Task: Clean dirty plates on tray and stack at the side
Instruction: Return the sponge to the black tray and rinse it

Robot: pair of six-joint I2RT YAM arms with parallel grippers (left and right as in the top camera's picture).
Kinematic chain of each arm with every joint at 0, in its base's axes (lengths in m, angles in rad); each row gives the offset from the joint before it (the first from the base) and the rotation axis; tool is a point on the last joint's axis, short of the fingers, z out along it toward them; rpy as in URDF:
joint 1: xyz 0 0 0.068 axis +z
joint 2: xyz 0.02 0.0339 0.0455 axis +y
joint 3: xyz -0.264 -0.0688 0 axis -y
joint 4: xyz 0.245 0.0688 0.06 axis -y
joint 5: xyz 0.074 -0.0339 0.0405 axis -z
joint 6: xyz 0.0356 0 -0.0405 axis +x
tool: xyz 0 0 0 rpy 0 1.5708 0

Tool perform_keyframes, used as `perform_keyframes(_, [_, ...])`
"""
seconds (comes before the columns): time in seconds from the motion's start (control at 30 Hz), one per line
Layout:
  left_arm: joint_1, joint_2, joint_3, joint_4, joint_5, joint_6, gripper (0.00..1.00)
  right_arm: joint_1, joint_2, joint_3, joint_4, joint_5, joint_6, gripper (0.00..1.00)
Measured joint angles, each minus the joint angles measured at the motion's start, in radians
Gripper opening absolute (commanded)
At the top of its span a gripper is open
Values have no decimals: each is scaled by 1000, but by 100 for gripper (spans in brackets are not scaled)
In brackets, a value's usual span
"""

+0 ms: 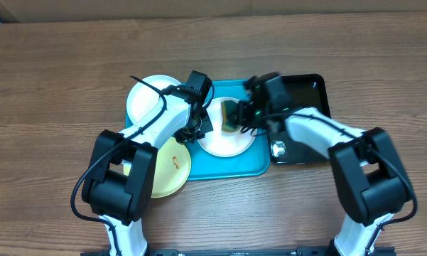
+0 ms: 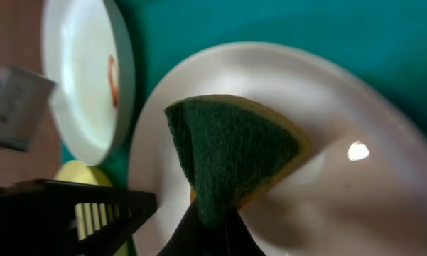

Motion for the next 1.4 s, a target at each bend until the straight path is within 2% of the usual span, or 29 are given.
perform_keyframes(0.17, [0,0,0,0,0,0,4,-127,-30,0,-29,-182,-26,4])
perform_keyframes(0.47, [0,0,0,1,0,0,4,-320,-122,0,-317,-257,-163,4])
perform_keyframes(0.6, [0,0,0,2,0,0,4,-378,-122,-3,-478,-139,-248,4])
perform_keyframes(0.77, [0,0,0,1,0,2,4,-383,-122,-5,-605,132,-300,4])
perform_keyframes(0.83, [0,-2,0,0,0,5,4,-379,-122,-6,-630,229,-311,4])
perform_keyframes(1.0, [0,-10,6,-27,-7,16,4,-378,-122,-14,-620,321,-322,4])
perform_keyframes(1.03, [0,-11,9,-34,-10,25,4,-378,-122,-21,-615,331,-325,5])
perform_keyframes(1.07, [0,-12,13,-41,-12,31,4,-377,-122,-29,-604,341,-327,12])
perform_keyframes(1.13, [0,-18,26,-63,-23,40,4,-377,-123,-50,-574,350,-324,36])
perform_keyframes(1.17, [0,-25,33,-79,-34,47,4,-377,-124,-60,-566,355,-329,41])
perform_keyframes(1.27, [0,-47,59,-117,-69,55,4,-374,-139,-71,-543,359,-334,49])
perform_keyframes(1.4, [0,-60,106,-163,-117,58,4,-372,-140,-72,-540,365,-336,49])
